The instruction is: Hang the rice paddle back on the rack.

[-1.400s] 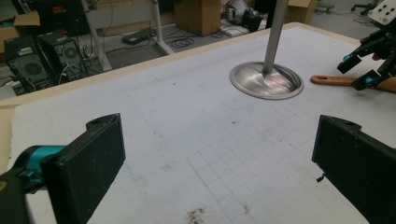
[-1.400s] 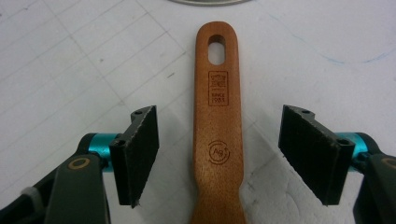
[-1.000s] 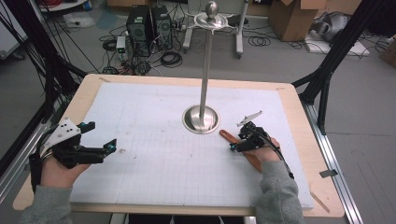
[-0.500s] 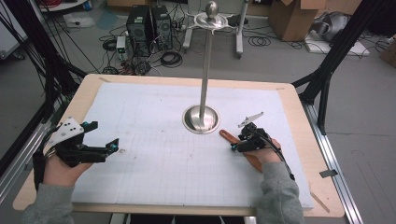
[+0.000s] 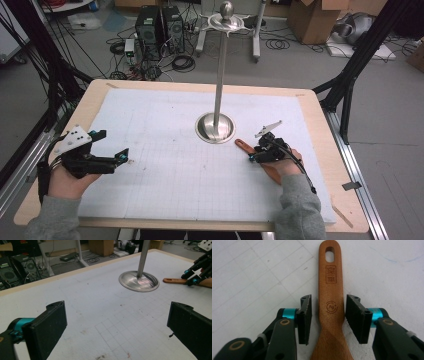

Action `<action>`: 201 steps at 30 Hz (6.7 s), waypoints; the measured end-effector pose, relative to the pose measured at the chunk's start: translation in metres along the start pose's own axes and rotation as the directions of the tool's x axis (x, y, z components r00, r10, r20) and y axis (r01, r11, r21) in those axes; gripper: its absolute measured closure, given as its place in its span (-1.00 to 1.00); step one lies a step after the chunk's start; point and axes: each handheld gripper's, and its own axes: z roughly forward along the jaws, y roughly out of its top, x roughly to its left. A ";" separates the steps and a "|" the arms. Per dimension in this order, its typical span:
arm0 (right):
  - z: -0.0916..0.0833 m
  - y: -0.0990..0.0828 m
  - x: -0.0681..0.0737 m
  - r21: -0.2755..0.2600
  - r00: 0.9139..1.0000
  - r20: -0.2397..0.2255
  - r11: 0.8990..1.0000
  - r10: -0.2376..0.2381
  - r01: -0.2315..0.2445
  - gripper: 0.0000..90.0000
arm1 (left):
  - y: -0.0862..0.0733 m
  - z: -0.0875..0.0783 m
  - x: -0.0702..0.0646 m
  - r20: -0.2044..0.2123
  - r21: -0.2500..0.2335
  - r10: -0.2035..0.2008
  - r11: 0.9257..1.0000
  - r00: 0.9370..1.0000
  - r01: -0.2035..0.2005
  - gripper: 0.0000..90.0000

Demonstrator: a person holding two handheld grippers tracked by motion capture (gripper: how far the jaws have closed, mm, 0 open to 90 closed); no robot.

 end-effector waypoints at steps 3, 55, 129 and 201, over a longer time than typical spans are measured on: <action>0.000 0.001 0.001 0.001 1.000 -0.001 1.000 -0.006 0.006 0.35 | 0.000 0.000 0.000 0.000 -0.002 -0.003 1.000 1.000 0.003 -0.93; -0.056 -0.006 0.004 -0.234 0.996 0.052 0.971 0.069 -0.055 0.44 | 0.004 0.016 0.003 0.028 0.004 0.001 1.000 1.000 -0.002 -0.93; -0.148 0.014 0.010 -0.564 1.000 0.001 0.825 0.031 -0.025 0.44 | 0.012 0.017 -0.004 0.039 -0.031 0.021 0.999 0.999 -0.019 -0.93; -0.181 0.123 -0.020 -0.558 0.998 0.062 0.828 -0.017 0.049 0.44 | 0.011 0.000 0.003 0.021 -0.055 0.003 0.998 1.000 -0.002 -0.93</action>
